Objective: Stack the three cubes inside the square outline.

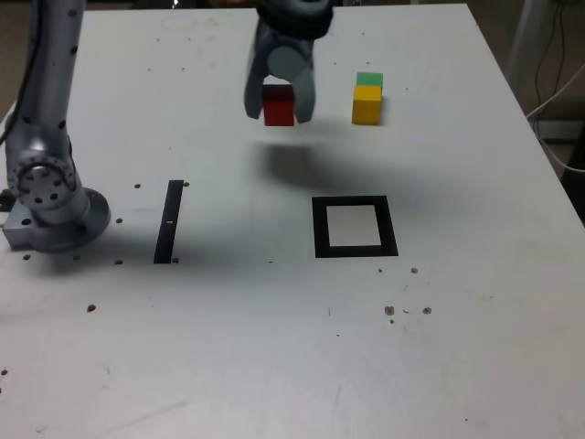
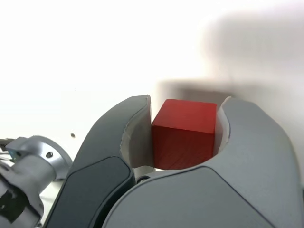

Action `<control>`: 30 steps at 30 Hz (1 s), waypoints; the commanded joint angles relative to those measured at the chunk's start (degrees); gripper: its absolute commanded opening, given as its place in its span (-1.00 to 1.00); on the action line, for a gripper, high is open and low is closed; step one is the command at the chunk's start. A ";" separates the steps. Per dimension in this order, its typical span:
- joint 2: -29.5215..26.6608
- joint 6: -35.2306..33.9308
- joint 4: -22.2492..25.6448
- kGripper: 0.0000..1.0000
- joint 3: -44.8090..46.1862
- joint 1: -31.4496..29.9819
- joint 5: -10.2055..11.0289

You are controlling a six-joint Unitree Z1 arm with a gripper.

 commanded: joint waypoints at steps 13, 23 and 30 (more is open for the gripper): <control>-0.08 -13.58 0.14 -0.54 -3.18 -22.82 -4.41; 5.27 -16.71 -0.41 -0.54 -6.40 -27.42 -7.54; 7.39 -16.72 -1.35 -0.54 -7.15 -26.13 -7.25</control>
